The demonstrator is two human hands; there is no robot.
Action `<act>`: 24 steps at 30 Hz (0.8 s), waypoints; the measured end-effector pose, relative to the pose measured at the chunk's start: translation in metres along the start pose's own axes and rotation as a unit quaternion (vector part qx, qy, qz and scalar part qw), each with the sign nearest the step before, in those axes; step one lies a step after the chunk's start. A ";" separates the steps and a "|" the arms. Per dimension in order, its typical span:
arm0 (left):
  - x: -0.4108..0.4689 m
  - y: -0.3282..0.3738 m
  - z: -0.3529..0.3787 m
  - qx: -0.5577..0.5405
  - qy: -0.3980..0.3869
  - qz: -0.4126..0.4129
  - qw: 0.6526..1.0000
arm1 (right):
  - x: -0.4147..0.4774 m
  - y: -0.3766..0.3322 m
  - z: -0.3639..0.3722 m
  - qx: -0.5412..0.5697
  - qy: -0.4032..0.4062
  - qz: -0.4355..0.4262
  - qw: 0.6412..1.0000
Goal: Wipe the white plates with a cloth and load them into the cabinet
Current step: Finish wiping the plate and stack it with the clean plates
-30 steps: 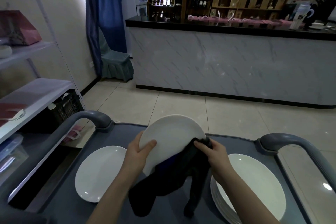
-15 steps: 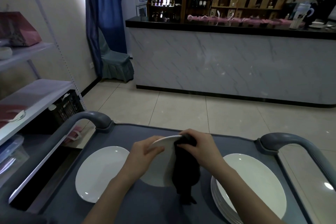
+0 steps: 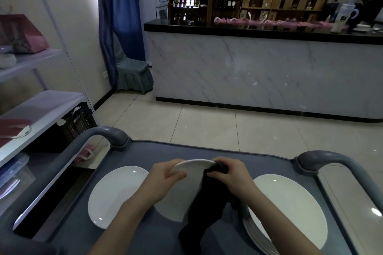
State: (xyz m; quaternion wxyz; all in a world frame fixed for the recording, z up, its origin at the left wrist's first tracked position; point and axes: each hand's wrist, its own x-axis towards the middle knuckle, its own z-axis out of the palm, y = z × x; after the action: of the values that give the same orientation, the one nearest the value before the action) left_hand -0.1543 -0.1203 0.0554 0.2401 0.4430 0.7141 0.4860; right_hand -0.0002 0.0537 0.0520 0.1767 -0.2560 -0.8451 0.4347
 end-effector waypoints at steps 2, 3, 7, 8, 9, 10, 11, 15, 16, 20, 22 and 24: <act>0.007 0.005 0.002 0.061 -0.012 0.023 0.998 | 0.002 -0.012 0.005 -0.068 -0.001 -0.052 0.996; 0.009 0.009 0.003 0.063 0.007 0.025 0.998 | 0.003 -0.016 0.006 -0.079 0.014 -0.069 0.994; 0.006 0.009 -0.001 -0.056 0.134 -0.005 0.989 | 0.007 -0.015 -0.008 0.016 0.090 -0.062 0.994; 0.003 0.005 -0.001 -0.096 0.154 -0.021 0.983 | 0.006 -0.011 -0.011 0.066 0.107 -0.040 0.991; -0.001 0.000 0.001 -0.137 0.168 -0.042 0.975 | 0.004 -0.007 -0.014 0.133 0.120 -0.011 0.984; -0.005 -0.004 0.005 -0.176 0.180 -0.065 0.966 | 0.001 -0.004 -0.014 0.211 0.128 0.020 0.969; -0.007 -0.007 0.009 -0.208 0.193 -0.086 0.955 | -0.002 -0.001 -0.014 0.283 0.128 0.052 0.949; -0.004 -0.010 0.013 -0.214 0.195 -0.103 0.952 | -0.007 0.002 -0.012 0.349 0.105 0.122 0.923; -0.002 -0.010 0.010 -0.210 0.182 -0.099 0.955 | -0.006 0.001 -0.015 0.321 0.102 0.120 0.934; 0.004 -0.004 -0.005 -0.114 0.101 -0.057 0.987 | 0.007 -0.019 -0.031 0.071 0.063 0.015 0.995; 0.009 0.001 -0.006 -0.003 0.047 -0.012 0.999 | 0.011 -0.036 -0.027 -0.060 0.018 -0.048 0.997; 0.014 0.005 -0.001 0.084 0.019 0.039 0.996 | 0.010 -0.046 -0.015 -0.155 -0.008 -0.085 0.984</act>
State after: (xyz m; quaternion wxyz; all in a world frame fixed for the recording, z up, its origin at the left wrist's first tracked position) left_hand -0.1605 -0.1078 0.0618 0.1696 0.4800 0.7390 0.4413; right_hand -0.0134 0.0471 0.0993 0.1644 -0.2042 -0.9225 0.2835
